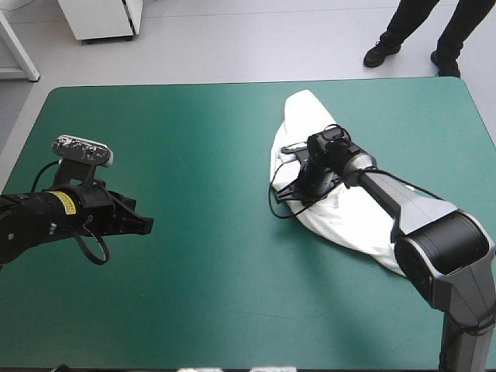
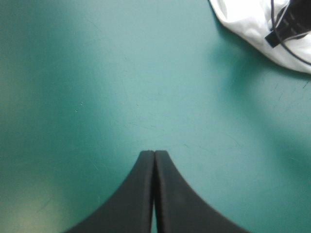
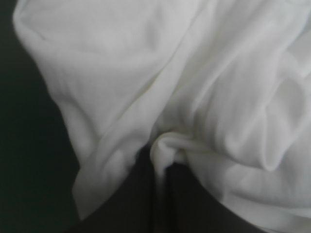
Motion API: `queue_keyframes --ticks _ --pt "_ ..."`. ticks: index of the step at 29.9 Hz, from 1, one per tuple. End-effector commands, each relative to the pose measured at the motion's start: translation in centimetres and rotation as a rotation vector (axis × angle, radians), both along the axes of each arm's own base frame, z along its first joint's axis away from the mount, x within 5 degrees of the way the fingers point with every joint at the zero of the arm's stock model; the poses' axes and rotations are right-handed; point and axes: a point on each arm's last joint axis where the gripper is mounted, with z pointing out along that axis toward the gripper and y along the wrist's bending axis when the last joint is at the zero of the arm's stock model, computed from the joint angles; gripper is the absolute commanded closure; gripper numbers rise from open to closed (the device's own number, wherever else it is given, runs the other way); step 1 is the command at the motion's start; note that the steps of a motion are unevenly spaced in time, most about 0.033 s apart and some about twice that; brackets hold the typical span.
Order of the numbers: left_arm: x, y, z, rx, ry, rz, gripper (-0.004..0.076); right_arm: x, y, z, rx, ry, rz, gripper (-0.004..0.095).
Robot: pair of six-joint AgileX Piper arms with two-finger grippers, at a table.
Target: Fold the cloth
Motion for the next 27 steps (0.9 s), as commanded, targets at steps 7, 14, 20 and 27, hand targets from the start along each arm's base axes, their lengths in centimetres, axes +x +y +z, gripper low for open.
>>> queue_keyframes --ticks 7,14,20,27 --pt "-0.6 -0.1 0.8 -0.035 -0.017 -0.009 0.0734 -7.4 8.4 4.0 0.106 -0.010 0.223 0.0925" --pt "-0.6 -0.1 0.8 -0.035 -0.017 -0.009 0.0734 -13.6 13.7 4.2 0.139 0.032 0.398 0.0925" --pt "-0.6 -0.1 0.8 -0.037 -0.016 -0.010 0.0734 -18.3 16.5 4.2 0.143 0.056 0.499 0.0925" --pt "-0.6 -0.3 0.8 -0.060 -0.015 -0.019 0.0734 -19.6 17.3 4.4 0.156 0.044 0.536 0.0909"
